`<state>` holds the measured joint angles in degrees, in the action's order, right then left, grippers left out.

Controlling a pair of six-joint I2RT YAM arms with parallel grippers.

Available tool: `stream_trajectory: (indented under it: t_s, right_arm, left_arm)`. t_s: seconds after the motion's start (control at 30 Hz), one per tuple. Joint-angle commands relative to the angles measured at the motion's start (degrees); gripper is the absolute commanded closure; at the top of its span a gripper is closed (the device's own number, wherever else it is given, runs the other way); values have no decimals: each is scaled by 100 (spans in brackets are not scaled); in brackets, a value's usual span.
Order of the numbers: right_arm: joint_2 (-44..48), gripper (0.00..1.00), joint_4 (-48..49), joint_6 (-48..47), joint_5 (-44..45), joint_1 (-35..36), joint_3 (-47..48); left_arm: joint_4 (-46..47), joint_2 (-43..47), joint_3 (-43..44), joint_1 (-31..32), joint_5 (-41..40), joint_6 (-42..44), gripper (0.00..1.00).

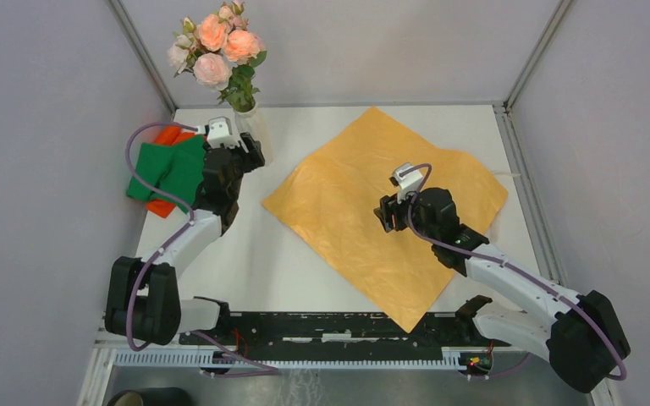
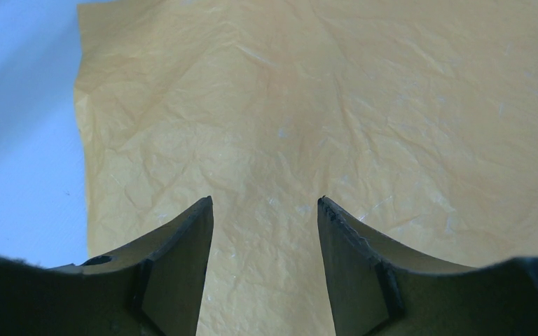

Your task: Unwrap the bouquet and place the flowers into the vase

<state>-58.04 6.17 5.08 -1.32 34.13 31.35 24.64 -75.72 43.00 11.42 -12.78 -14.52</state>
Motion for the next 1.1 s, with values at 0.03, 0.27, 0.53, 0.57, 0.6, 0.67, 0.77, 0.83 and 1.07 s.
stream_trajectory:
  t_s: [0.03,0.27,0.53,0.57,0.6,0.67,0.77,0.83,1.07]
  right_arm:
    - [-352,38,215,118,42,18,35]
    - [-928,38,258,297,-169,29,286]
    - [-1644,38,366,461,-426,96,537]
    - [-1680,38,373,470,-430,104,554]
    - [-1705,38,401,480,-430,116,556]
    - [-1743,38,436,485,-415,117,565]
    - [-1805,38,447,483,-396,121,565]
    - [-1836,38,465,503,-374,125,548]
    - [-1803,38,482,501,-348,122,503]
  left_arm:
    - [458,552,-502,469,-32,-208,25]
    - [627,398,-1079,1409,-397,-466,25]
    - [1156,-196,-1438,1831,-1,-1007,27]
    - [1303,-205,-1538,1863,109,-1061,27]
    - [1461,-199,-1634,1899,258,-1114,27]
    - [1681,-201,-1714,1947,718,-1185,26]
    - [1679,-162,-1622,2036,1043,-1488,28]
    - [1640,-109,-1569,2122,1057,-1669,32]
    - [1172,-49,-1355,2322,687,-1489,41]
